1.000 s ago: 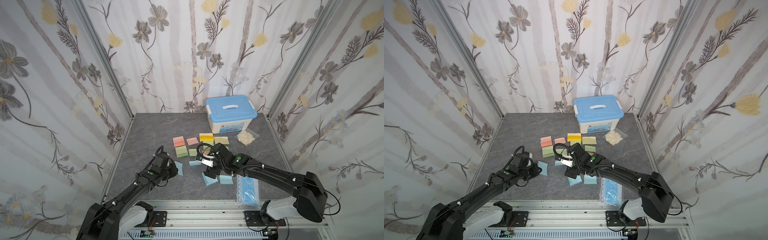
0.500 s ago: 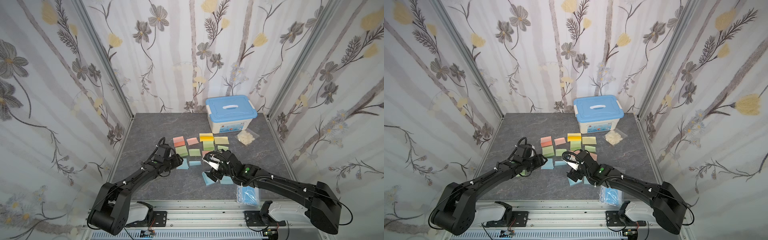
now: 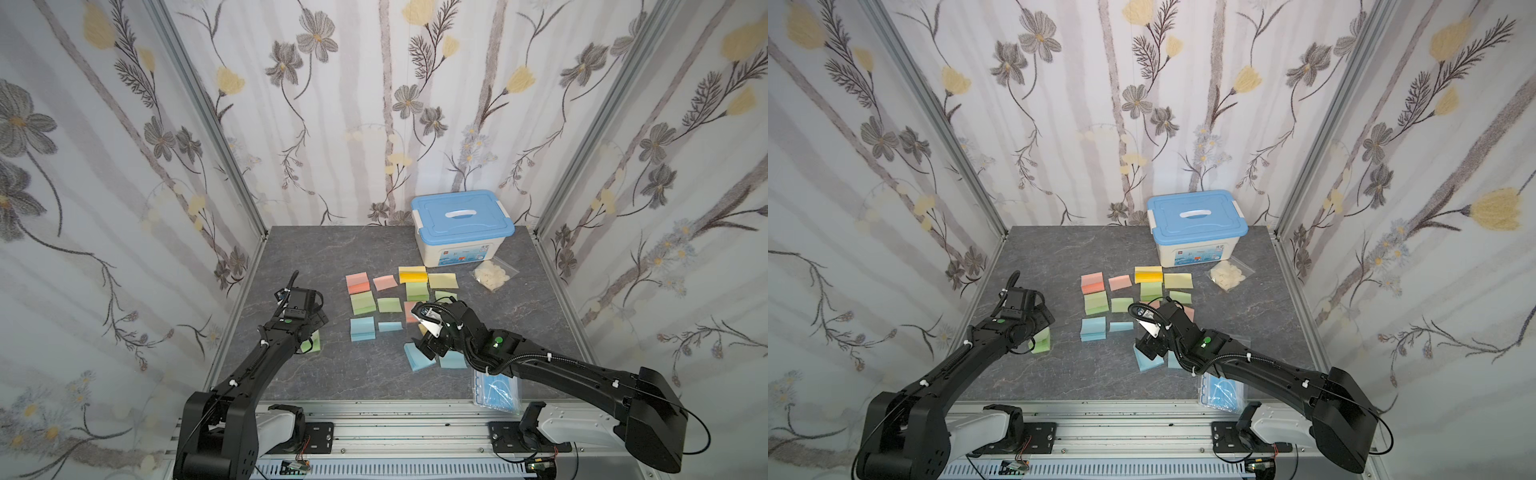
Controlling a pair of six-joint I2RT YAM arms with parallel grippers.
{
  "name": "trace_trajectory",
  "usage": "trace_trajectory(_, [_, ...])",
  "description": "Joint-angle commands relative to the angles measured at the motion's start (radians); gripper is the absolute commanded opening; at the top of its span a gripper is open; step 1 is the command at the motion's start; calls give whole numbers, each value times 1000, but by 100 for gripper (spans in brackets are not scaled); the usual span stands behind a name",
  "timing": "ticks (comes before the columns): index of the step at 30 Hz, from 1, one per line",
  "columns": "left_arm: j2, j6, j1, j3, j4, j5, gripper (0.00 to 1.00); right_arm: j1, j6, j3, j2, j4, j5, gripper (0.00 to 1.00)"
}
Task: Tear off pages from different memo pads
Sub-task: Move the memo pad to the center of the board.
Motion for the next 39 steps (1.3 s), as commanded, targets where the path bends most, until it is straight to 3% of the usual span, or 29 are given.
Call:
trace_trajectory(1, [85, 27, 52, 18, 52, 18, 90, 2, 25, -1, -2, 42, -20, 100])
trace_trajectory(7, [225, 53, 56, 21, 98, 115, 80, 2, 18, -2, -18, 30, -24, 100])
trace_trajectory(13, [246, 61, 41, -21, 119, 153, 75, 2, 15, -2, -18, 26, -27, 100])
trace_trajectory(24, [224, 71, -22, -13, 2, 109, 66, 2, 13, 4, -21, 19, -42, 100])
trace_trajectory(30, [233, 50, -77, 6, -39, 144, 45, 2, 12, 3, -49, 5, -39, 100])
trace_trajectory(39, [130, 9, -136, -46, -88, 164, 45, 2, 5, -14, -108, -12, -19, 100])
